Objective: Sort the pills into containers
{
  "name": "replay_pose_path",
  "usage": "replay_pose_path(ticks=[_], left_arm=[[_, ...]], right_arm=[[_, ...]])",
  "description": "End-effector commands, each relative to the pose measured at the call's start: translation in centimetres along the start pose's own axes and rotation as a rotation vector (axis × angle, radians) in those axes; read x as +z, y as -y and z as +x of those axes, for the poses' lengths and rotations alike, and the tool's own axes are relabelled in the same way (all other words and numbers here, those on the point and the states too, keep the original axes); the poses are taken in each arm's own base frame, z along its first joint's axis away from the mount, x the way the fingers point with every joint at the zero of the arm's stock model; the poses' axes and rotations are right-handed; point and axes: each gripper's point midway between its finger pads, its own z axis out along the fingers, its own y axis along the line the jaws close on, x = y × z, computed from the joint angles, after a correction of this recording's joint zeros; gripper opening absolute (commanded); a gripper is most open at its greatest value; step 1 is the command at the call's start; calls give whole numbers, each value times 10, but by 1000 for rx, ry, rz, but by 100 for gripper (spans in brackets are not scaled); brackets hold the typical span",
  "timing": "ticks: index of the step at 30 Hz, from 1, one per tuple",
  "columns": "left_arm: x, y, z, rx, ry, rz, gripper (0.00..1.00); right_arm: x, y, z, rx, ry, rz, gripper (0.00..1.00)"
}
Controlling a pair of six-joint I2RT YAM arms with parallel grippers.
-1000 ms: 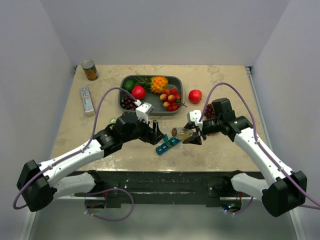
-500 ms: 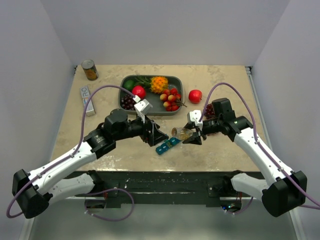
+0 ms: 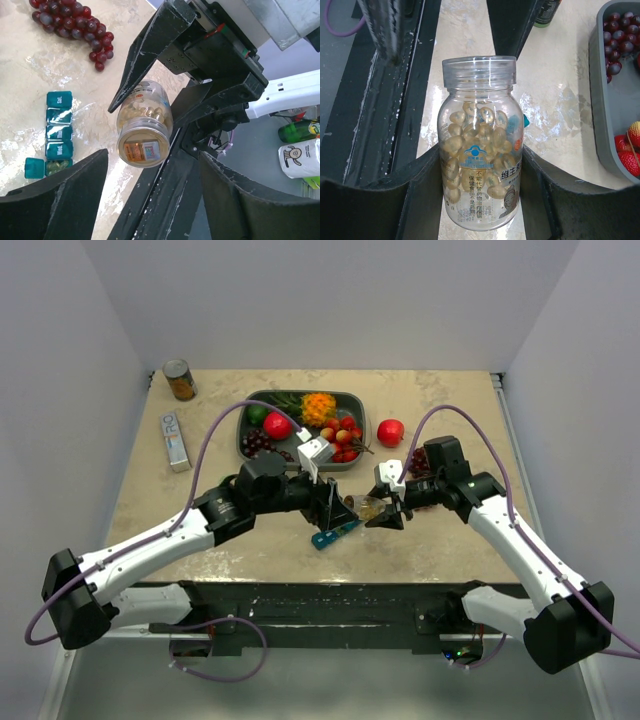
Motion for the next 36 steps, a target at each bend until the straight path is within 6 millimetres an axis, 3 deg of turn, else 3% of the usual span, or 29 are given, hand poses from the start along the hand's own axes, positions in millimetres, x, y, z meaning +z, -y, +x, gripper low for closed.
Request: replay_pose_path(ticks=[1, 15, 22, 36], left_arm=[[3, 14, -19, -8, 42, 32, 73], [14, 10, -21, -14, 28, 9, 55], [13, 9, -17, 19, -16, 1, 34], [23, 6, -7, 32, -149, -13, 26]], right_arm=[[-3, 4, -15, -41, 33, 12, 0], [-3, 4, -14, -37, 31, 12, 0], [-2, 7, -12, -30, 25, 21, 0], [-3, 9, -11, -32, 18, 37, 0]])
